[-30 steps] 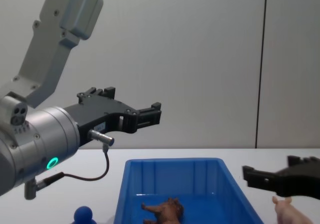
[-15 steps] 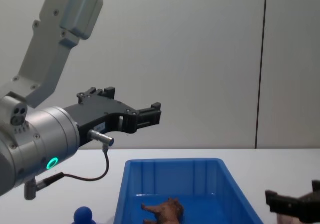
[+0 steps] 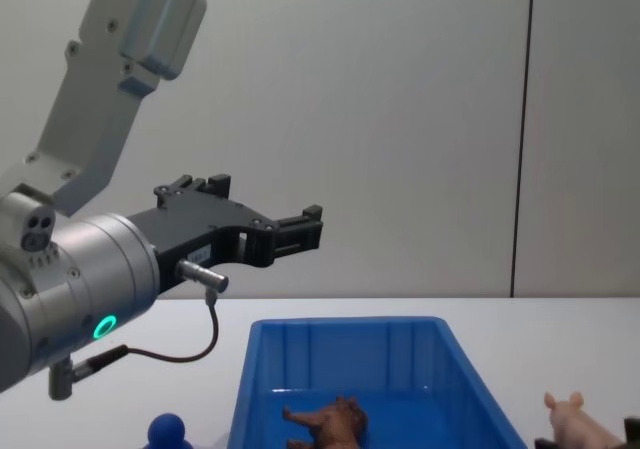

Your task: Pick up the two dolls from the table and place them into the box.

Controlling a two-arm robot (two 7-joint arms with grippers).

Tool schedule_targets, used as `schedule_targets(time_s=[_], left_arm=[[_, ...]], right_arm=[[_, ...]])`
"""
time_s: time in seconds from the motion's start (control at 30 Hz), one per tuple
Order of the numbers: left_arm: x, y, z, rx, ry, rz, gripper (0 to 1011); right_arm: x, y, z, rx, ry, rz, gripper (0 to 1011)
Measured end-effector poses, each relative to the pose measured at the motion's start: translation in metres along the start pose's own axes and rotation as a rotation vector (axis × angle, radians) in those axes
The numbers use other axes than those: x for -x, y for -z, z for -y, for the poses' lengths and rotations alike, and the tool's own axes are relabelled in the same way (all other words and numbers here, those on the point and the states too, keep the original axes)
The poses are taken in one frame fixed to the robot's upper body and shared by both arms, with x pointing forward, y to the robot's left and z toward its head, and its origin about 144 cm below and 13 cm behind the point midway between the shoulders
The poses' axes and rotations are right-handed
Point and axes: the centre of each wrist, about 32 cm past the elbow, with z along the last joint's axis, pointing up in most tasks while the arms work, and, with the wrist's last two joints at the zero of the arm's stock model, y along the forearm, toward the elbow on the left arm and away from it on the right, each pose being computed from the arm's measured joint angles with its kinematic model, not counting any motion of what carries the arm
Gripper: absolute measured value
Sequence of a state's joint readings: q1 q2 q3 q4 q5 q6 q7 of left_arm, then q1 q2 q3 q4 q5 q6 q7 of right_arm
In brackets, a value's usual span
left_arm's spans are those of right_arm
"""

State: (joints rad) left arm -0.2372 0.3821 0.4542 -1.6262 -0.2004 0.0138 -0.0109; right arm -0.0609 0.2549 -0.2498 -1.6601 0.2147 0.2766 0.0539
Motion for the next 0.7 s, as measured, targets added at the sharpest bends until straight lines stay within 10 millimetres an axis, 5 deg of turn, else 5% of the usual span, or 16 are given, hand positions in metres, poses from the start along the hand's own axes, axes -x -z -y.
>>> schedule_targets(time_s=[0.7], left_arm=[[0.0, 0.0, 0.0, 0.0, 0.0, 0.0, 1001]], right_arm=[[0.0026, 0.0103, -0.0012, 0.028, 0.02, 0.014, 382]])
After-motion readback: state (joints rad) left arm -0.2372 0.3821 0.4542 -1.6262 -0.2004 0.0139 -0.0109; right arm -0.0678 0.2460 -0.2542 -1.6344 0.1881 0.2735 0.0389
